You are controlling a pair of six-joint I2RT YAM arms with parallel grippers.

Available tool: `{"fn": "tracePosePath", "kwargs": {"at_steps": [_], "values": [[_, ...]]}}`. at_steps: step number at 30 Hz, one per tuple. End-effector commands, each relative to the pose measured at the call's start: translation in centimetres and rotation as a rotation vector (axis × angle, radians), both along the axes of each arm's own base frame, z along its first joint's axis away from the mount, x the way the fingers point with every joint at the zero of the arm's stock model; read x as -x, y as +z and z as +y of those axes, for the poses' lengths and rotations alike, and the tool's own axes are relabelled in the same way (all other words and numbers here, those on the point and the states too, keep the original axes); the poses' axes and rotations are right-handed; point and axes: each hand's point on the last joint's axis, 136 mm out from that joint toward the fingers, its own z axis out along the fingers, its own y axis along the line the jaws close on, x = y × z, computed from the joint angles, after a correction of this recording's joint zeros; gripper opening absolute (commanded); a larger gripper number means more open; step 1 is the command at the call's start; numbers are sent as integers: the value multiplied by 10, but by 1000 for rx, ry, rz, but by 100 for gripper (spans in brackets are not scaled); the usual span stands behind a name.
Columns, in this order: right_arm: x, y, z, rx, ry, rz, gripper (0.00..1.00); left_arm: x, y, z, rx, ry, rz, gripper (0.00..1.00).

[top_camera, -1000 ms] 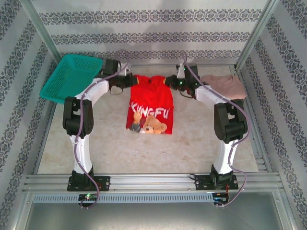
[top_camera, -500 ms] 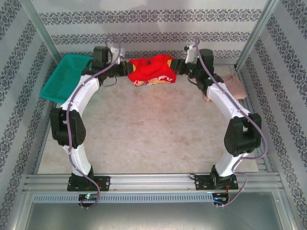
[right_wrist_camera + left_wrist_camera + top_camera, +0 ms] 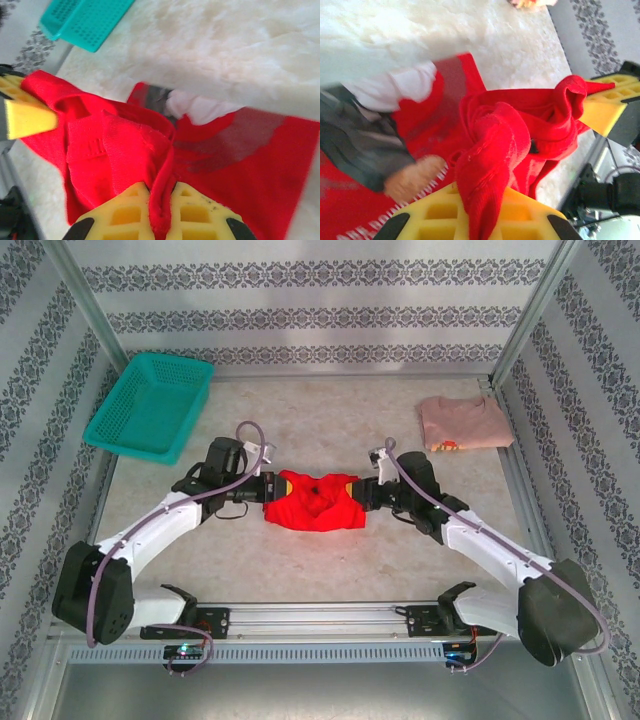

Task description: Fold the inside-out t-shirt

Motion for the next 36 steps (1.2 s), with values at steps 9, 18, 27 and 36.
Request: {"fn": "tracePosePath", "kwargs": {"at_steps": [9, 18, 27, 36], "values": [[-62, -37, -12, 111, -108, 121, 0, -37, -52, 28, -148, 143, 146, 0], [-84, -81, 0, 178, -71, 229, 0, -40, -94, 52, -217, 208, 231, 1], [-107, -115, 0, 272, -61, 322, 12, -59, -131, 67, -300, 253, 267, 15], [-105, -59, -29, 317, -59, 275, 39, -53, -82, 86, -346, 339, 195, 57]]}}
